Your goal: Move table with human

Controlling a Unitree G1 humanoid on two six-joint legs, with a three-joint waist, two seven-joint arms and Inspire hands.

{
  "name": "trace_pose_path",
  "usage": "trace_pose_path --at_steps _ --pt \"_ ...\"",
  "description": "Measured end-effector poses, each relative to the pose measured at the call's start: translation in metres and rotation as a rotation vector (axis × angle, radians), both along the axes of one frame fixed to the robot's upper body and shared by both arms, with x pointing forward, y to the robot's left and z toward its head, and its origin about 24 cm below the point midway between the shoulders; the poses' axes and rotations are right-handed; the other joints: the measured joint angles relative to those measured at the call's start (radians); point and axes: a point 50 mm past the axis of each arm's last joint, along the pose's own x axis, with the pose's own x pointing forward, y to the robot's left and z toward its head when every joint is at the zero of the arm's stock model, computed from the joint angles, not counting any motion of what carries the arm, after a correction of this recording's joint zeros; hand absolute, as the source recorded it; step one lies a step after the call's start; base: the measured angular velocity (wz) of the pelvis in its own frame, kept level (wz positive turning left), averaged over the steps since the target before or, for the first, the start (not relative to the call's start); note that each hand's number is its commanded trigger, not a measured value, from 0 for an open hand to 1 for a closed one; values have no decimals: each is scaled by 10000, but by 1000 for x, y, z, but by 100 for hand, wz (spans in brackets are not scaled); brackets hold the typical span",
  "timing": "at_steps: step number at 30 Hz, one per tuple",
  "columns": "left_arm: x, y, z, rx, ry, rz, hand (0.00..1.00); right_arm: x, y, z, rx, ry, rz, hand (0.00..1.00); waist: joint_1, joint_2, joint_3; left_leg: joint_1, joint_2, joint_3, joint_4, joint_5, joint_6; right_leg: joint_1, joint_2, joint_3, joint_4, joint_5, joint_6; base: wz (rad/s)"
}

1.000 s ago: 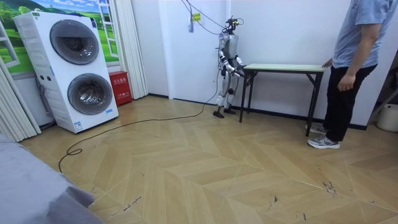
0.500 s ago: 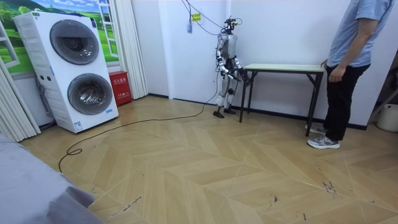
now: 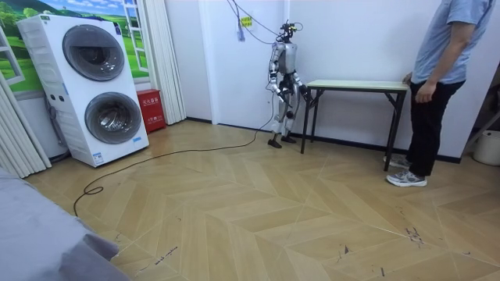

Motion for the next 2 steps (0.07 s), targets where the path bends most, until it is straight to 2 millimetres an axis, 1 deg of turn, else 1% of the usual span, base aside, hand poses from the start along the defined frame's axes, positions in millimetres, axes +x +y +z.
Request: trace_pose_path --at_steps 2 --pt "-8 1 -5 587 676 -91 0 -16 -2 -4 -415 1347 -355 0 0 -6 -19 138 78 43 -39 -38 -73 100 48 -185 -1 7 -11 -8"
